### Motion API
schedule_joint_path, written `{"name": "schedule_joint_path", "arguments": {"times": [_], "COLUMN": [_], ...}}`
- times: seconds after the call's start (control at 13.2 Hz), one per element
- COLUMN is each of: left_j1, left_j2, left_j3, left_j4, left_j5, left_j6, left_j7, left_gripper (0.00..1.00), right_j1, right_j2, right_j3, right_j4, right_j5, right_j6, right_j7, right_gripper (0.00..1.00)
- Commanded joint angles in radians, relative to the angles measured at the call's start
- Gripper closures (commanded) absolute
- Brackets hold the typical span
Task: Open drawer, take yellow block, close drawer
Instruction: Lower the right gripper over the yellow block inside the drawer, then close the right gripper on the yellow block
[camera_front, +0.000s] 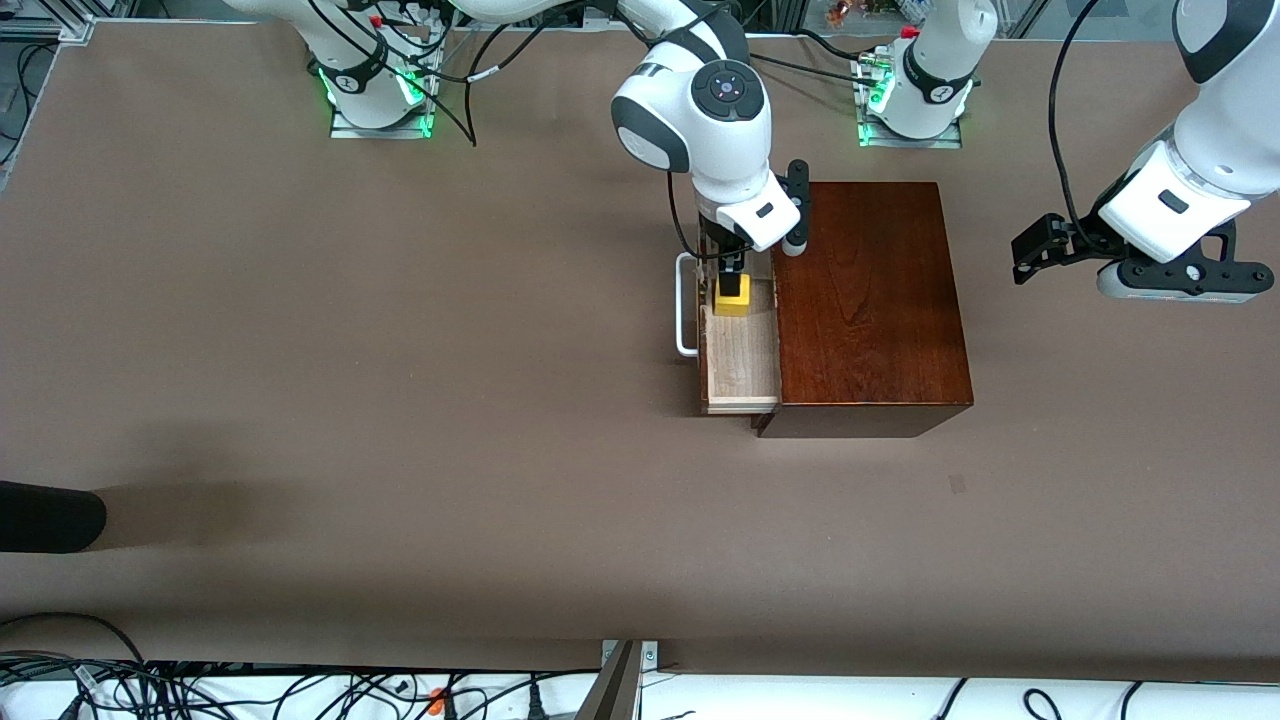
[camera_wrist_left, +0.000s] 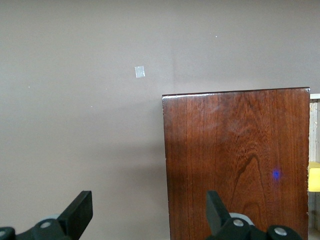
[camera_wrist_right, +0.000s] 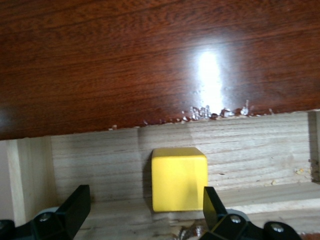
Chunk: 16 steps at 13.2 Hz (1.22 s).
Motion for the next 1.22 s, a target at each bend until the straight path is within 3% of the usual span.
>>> {"name": "schedule_joint_path", "arguments": {"times": [0.0, 0.53, 0.61, 0.76, 0.84, 0.91, 0.99, 1.14], "left_j1": [0.002, 0.001, 0.001, 0.001, 0.001, 0.001, 0.001, 0.001], "left_j2": [-0.013, -0.013, -0.013, -0.013, -0.013, -0.013, -0.013, -0.013], "left_j3": [0.003, 0.003, 0.003, 0.003, 0.003, 0.003, 0.003, 0.002], "left_j4": [0.0, 0.0, -0.001, 0.0, -0.001, 0.0, 0.0, 0.0], "left_j5": [-0.023, -0.023, -0.024, -0.023, -0.023, -0.023, -0.023, -0.023], "left_j6": [-0.015, -0.015, -0.015, -0.016, -0.016, -0.016, -0.018, -0.018], "left_j7": [0.025, 0.025, 0.025, 0.025, 0.025, 0.025, 0.025, 0.023], "left_gripper": [0.0, 0.0, 0.0, 0.0, 0.0, 0.0, 0.0, 0.0], "right_j1": [-0.003, -0.022, -0.022, -0.022, -0.02, -0.017, -0.02, -0.02], "right_j2": [0.031, 0.076, 0.08, 0.08, 0.077, 0.071, 0.064, 0.036], "right_j3": [0.005, -0.005, -0.005, -0.005, -0.005, -0.007, -0.009, -0.01], "right_j4": [0.04, 0.04, 0.04, 0.04, 0.04, 0.04, 0.04, 0.04], "right_j5": [-0.012, -0.013, -0.013, -0.013, -0.015, -0.016, -0.016, -0.013], "right_j6": [0.026, 0.11, 0.112, 0.11, 0.102, 0.089, 0.076, 0.07], "right_j7": [-0.014, -0.048, -0.05, -0.05, -0.05, -0.048, -0.05, -0.047], "right_gripper": [0.0, 0.0, 0.04, 0.36, 0.55, 0.82, 0.98, 1.0]}}
